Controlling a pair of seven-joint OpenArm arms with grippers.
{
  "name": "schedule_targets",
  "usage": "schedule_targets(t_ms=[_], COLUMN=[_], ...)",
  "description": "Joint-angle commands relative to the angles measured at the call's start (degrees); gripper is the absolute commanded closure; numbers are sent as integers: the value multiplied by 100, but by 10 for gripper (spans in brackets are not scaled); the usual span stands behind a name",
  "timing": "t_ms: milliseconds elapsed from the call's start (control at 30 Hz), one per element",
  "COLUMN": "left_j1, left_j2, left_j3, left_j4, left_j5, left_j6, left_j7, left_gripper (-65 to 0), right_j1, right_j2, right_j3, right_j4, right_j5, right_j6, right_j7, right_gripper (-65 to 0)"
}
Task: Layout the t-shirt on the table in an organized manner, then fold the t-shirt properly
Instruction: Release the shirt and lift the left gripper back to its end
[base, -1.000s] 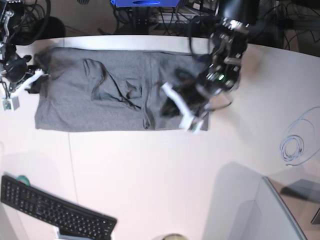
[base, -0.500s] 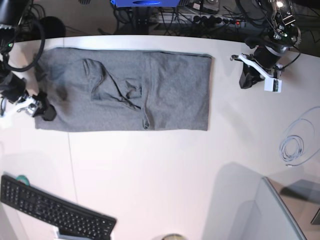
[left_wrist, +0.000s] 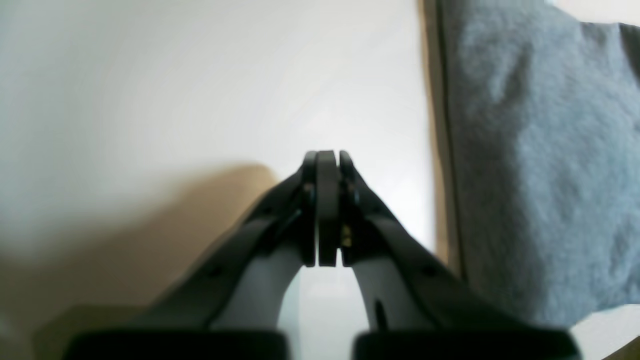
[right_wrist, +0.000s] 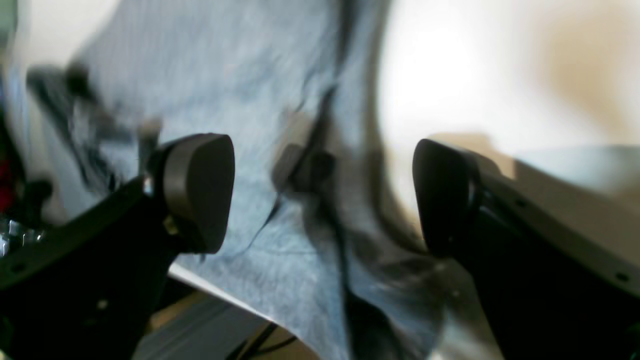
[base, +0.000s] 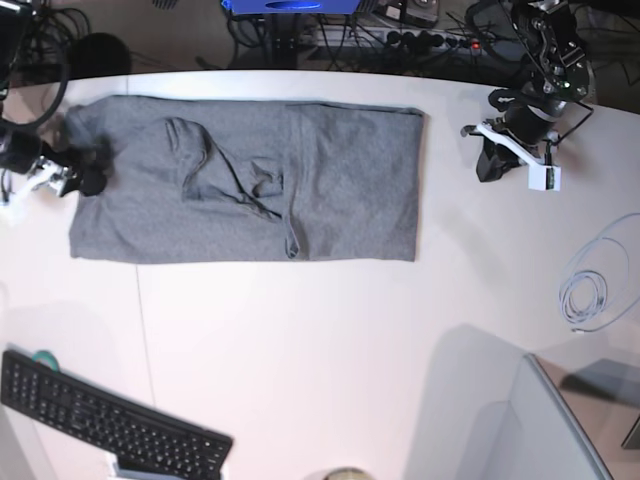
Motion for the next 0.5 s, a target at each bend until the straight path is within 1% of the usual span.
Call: schedule_targets(t_ms=[0, 100, 233, 367, 467], left_j1=[-63, -99, -186, -318, -362], left_j2=[-57, -75, -75, -66, -57], left_j3=[58, 418, 963, 1174, 1183], left_j4=[75, 75, -74, -479, -646], left_j5=[-102, -102, -102, -102, -102], left_j6=[-52, -52, -52, -52, -52], left_j7=[-119, -128, -612, -691, -699], left_gripper=[0, 0, 0, 0, 0], right_j1=[89, 116, 116, 124, 133], right_j2=[127, 100, 21, -31, -49], right_j3=[27, 19, 10, 1, -342], right_j4=[21, -93, -119, -119, -119], right_j5=[138, 129, 129, 129, 129], right_j6=[164, 261, 269, 269, 269], right_j7=[7, -81, -107, -107, -72], right_gripper=[-515, -515, -515, -515, -515])
